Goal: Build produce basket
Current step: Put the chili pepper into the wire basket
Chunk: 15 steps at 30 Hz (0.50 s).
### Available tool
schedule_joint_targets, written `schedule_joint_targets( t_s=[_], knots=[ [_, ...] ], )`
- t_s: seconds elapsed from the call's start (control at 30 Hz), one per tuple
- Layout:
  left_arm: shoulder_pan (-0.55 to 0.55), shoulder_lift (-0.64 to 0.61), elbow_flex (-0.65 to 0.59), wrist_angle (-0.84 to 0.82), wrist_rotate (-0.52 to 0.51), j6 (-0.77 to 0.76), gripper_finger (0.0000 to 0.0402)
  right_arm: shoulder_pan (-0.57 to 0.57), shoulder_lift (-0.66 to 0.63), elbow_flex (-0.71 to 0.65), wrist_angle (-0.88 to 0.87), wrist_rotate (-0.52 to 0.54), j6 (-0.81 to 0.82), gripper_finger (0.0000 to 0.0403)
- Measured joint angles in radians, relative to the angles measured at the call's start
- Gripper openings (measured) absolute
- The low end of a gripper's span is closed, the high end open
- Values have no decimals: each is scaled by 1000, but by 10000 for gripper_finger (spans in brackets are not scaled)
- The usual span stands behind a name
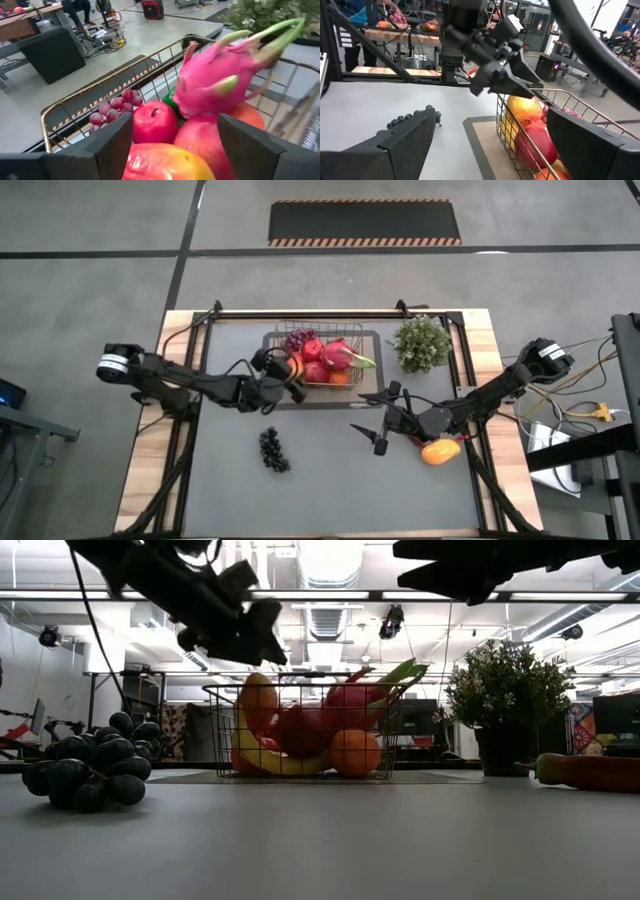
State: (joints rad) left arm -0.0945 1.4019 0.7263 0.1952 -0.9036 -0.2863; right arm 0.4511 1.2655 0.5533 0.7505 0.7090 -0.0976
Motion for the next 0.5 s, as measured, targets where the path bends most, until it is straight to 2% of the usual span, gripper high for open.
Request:
schedule_joint_targets(
  t_s=[0.17, 0.33, 0.5],
  knots=[
    [-52, -68, 0, -19, 30, -25, 269, 0, 0, 0, -2, 0, -38, 363],
    [-146, -118, 0, -7, 145, -50, 270, 0, -1, 0, -3, 0, -75, 363],
    [-261, -125, 0, 67, 149, -6, 270, 0, -4, 30, -45, -17, -43, 363]
  ],
)
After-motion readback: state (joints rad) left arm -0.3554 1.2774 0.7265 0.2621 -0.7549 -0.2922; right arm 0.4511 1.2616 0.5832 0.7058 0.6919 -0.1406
